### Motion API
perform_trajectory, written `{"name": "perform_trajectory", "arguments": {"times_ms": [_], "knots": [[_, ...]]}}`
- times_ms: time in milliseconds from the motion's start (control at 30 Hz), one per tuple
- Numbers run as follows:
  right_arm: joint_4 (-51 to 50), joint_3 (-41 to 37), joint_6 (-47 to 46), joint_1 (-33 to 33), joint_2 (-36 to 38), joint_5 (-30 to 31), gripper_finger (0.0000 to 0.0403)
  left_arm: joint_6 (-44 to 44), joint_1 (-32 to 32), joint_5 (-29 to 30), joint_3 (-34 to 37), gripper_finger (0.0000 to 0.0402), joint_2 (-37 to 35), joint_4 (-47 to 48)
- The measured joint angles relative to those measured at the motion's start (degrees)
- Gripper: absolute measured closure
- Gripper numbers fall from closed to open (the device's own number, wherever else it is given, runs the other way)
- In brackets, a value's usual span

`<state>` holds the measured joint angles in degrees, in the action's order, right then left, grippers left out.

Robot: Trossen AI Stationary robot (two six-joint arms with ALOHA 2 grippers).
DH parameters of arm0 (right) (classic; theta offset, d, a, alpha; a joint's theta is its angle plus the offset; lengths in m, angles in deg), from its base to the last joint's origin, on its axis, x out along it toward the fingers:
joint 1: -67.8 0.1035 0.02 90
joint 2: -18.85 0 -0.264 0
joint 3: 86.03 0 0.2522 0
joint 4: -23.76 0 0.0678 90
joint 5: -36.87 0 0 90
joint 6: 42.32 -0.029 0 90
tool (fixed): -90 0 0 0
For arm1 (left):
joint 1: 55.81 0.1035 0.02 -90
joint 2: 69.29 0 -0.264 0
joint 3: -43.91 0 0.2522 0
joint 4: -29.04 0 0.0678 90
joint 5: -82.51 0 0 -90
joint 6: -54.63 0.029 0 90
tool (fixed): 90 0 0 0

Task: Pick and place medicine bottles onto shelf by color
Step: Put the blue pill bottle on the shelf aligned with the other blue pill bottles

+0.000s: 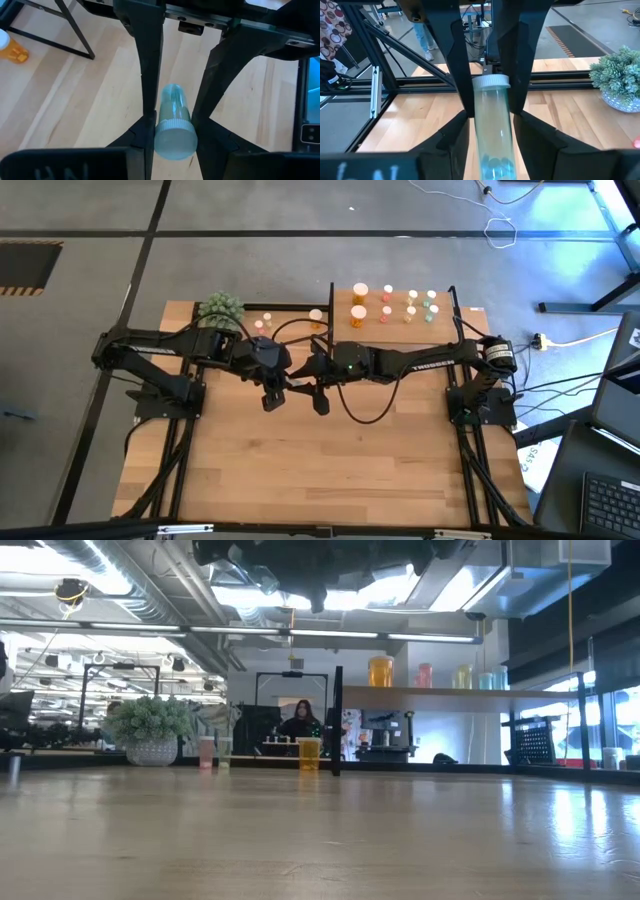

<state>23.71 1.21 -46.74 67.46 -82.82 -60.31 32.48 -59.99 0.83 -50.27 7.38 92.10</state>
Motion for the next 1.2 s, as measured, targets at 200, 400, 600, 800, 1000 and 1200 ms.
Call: {"name": "perform_trajectory", "arguments": {"times_ms": [200, 400, 600, 800, 1000, 1200], "knots": [[0.0, 0.0, 0.0, 0.0, 0.0, 0.0, 0.0251, 0.2, 0.0, 0.1, 0.0, 0.0294, 0.0, 0.0], [0.0, 0.0, 0.0, 0.0, 0.0, -0.1, 0.0252, 0.2, 0.0, -0.2, 0.0, 0.0279, 0.0, -0.1], [0.0, 0.0, 0.0, 0.0, 0.0, -0.2, 0.0252, -0.1, 0.0, -0.3, 0.0, 0.0261, 0.0, -0.3], [0.0, 0.0, 0.0, 0.0, 0.0, -0.4, 0.0252, -0.2, 0.1, -0.3, -0.1, 0.0243, 0.8, -0.4], [0.3, 0.0, 0.0, 0.1, 0.0, -0.4, 0.0252, -0.1, 0.1, 0.1, -0.1, 0.0239, 1.0, -0.7], [0.4, 0.0, 0.2, 0.0, 0.0, -1.6, 0.0252, -0.2, 0.1, -0.1, -0.1, 0.0239, 0.7, -0.6]]}}
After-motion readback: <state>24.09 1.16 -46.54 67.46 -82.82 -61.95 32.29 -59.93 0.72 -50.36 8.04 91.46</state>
